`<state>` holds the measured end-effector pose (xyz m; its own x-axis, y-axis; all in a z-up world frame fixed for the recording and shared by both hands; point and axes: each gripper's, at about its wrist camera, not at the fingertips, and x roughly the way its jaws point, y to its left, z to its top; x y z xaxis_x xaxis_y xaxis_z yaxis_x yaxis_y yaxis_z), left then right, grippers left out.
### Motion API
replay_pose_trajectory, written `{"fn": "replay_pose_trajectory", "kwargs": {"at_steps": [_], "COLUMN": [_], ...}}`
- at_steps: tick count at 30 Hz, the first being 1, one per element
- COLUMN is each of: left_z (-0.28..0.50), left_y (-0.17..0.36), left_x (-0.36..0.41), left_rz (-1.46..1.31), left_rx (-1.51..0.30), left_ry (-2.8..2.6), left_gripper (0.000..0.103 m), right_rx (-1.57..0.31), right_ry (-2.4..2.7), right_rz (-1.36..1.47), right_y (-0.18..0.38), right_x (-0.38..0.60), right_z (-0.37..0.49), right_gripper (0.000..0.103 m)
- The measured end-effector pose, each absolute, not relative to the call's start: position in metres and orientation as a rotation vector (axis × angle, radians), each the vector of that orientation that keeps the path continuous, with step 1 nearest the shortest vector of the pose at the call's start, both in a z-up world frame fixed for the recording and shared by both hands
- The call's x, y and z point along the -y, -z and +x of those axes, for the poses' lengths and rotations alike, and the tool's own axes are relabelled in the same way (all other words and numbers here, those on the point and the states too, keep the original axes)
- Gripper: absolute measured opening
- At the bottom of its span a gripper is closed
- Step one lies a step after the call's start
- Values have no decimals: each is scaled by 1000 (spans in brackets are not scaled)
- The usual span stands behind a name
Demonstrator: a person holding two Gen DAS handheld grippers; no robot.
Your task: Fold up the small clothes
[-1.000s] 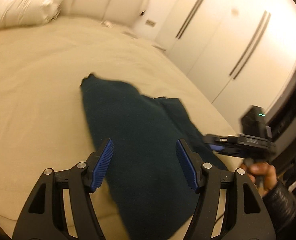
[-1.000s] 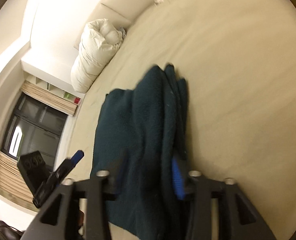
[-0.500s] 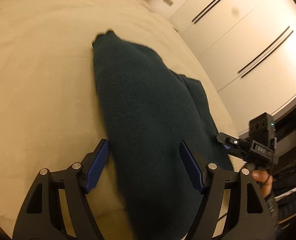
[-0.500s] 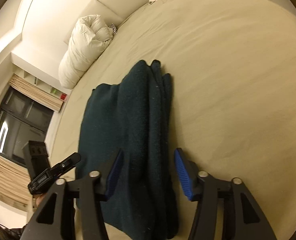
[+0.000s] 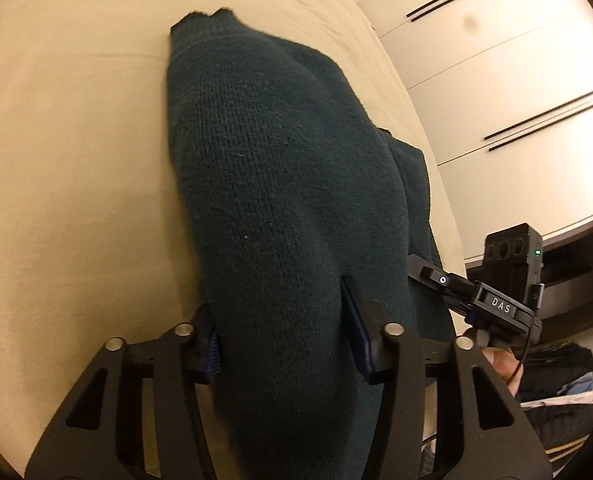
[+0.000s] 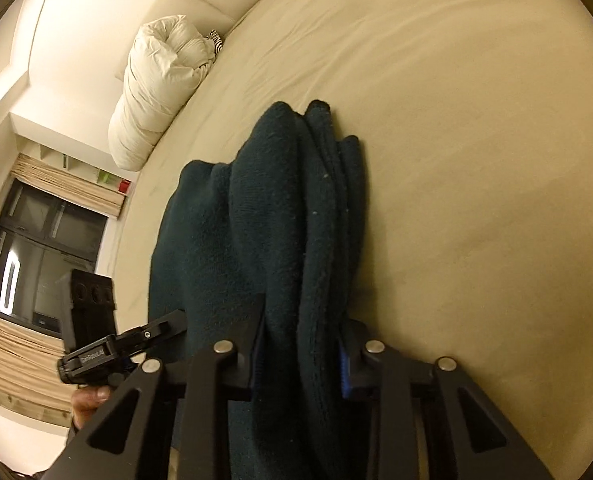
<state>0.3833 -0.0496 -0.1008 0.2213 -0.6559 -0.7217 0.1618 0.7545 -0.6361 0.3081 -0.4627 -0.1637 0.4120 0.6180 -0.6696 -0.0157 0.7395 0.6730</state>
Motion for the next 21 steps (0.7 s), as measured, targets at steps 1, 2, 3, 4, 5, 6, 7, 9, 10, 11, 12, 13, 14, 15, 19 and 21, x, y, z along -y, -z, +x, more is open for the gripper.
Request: {"fn": "replay_pose_trajectory", "kwargs": {"at_steps": [1, 2, 3, 4, 5, 6, 7, 9, 10, 11, 12, 13, 14, 15, 19, 21], "left_z": [382, 381, 379, 377, 372, 365, 358, 345, 337, 332, 322, 315, 307, 299, 267, 249], "left_y": [99, 98, 95, 90, 81, 72, 61, 40, 29, 21, 7, 0, -9, -17, -40, -41], "left_x": [48, 47, 43, 39, 35, 29, 25, 11, 1, -6, -21, -30, -41, -50, -92, -104], "left_rz": [-481, -486, -500, -509, -510, -494, -478, -471, -467, -463, -452, -445, -439, -429, -407, -401], "left_rx": [-1221, -1216, -1210, -1203, -1185, -1164, -1143, -1108, -1093, -1081, -1058, -1045, -1031, -1017, -986, -987], "left_ry": [597, 601, 606, 608, 616, 620, 623, 629, 629, 627, 621, 620, 618, 614, 581, 565], "left_gripper": [41, 40, 38, 37, 36, 36, 36, 36, 36, 36, 36, 36, 36, 36, 36, 36], "right_rx": [-1080, -1075, -1065, -1055, -1042, -1022, -1010, -987, -978, -966, -954, -943, -932, -921, -892, -892], "right_ry": [-424, -414, -401, -392, -389, -388, -393, -412, -421, -436, -456, -478, -498, -520, -602, -631], "right_rz": [628, 615, 592, 571, 552, 525, 510, 478, 460, 446, 439, 434, 430, 426, 385, 375], "right_y": [161, 159, 153, 146, 139, 126, 117, 98, 90, 80, 70, 62, 53, 44, 16, 12], "right_x": [462, 461, 458, 455, 452, 445, 439, 426, 418, 410, 401, 393, 386, 377, 336, 317], "right_z": [306, 303, 300, 297, 293, 287, 283, 273, 269, 262, 256, 250, 243, 236, 212, 201], "right_gripper": [27, 27, 26, 26, 26, 25, 25, 25, 25, 25, 25, 25, 25, 25, 25, 25]}}
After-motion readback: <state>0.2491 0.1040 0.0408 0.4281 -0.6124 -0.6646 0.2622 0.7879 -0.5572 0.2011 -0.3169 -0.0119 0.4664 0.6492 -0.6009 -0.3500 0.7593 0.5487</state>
